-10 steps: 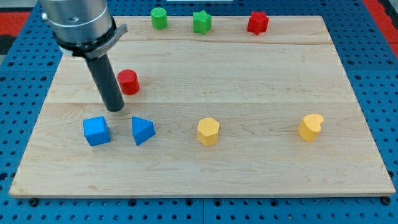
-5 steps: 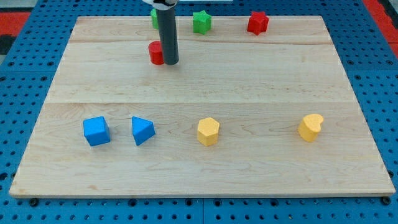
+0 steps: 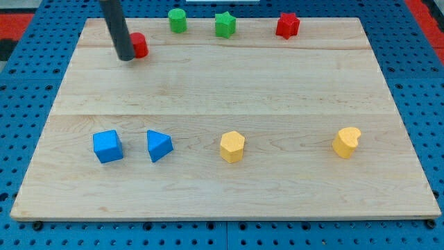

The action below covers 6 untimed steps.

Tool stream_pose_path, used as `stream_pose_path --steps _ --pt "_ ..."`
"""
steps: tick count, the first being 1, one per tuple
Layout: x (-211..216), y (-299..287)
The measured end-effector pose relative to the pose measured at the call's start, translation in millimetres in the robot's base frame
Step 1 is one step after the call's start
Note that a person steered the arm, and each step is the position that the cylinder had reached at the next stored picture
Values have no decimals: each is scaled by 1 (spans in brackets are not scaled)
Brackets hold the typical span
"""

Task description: Place the red circle to the left of green circle

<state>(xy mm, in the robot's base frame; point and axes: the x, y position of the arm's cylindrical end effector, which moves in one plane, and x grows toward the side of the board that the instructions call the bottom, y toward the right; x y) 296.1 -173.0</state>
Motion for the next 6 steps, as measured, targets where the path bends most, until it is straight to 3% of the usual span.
stream_pose_path --steps 2,4,6 --pt "-15 44" --pt "-44 16" --pt "-42 8"
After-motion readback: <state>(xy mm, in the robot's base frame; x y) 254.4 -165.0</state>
